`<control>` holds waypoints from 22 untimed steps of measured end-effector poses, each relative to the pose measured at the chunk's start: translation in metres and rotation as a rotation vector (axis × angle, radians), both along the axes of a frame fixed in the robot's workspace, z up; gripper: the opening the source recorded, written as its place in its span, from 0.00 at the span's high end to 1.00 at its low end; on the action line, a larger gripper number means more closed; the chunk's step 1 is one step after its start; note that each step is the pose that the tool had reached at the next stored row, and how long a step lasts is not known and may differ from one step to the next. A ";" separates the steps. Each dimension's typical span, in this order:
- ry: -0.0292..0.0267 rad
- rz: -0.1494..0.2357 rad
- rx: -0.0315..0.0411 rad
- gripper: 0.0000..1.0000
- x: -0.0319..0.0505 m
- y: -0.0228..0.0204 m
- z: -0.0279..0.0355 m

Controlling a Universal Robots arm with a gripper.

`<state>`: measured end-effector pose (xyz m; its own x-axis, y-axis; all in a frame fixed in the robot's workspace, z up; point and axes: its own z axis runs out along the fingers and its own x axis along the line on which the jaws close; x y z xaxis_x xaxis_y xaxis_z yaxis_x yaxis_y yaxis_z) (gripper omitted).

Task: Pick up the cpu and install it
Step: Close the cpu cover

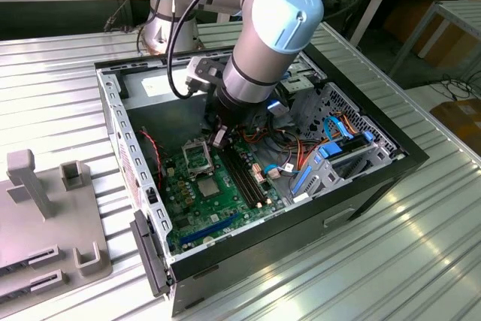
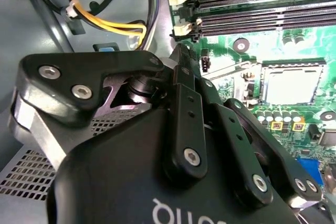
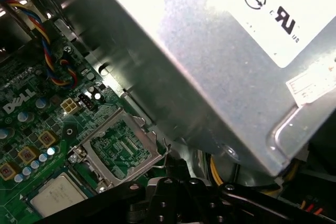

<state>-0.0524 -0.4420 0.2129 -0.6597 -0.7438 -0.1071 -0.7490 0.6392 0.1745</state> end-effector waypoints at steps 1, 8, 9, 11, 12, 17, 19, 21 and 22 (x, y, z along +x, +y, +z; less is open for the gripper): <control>0.0000 0.000 -0.0060 0.89 0.0000 0.0000 0.0002; 0.0000 0.000 -0.0195 0.89 0.0001 0.0000 0.0027; 0.0000 0.000 -0.0200 0.89 0.0000 0.0000 0.0035; 0.0001 0.000 -0.0202 0.89 0.0000 -0.0001 0.0056; 0.0001 0.000 -0.0201 0.89 0.0000 0.0000 0.0061; 0.0000 0.000 -0.0204 0.89 0.0000 0.0000 0.0093; 0.0001 0.000 -0.0211 0.89 0.0000 0.0000 0.0106; 0.0000 0.000 -0.0218 0.89 0.0000 0.0000 0.0119; 0.0001 0.000 -0.0225 0.89 0.0000 0.0000 0.0126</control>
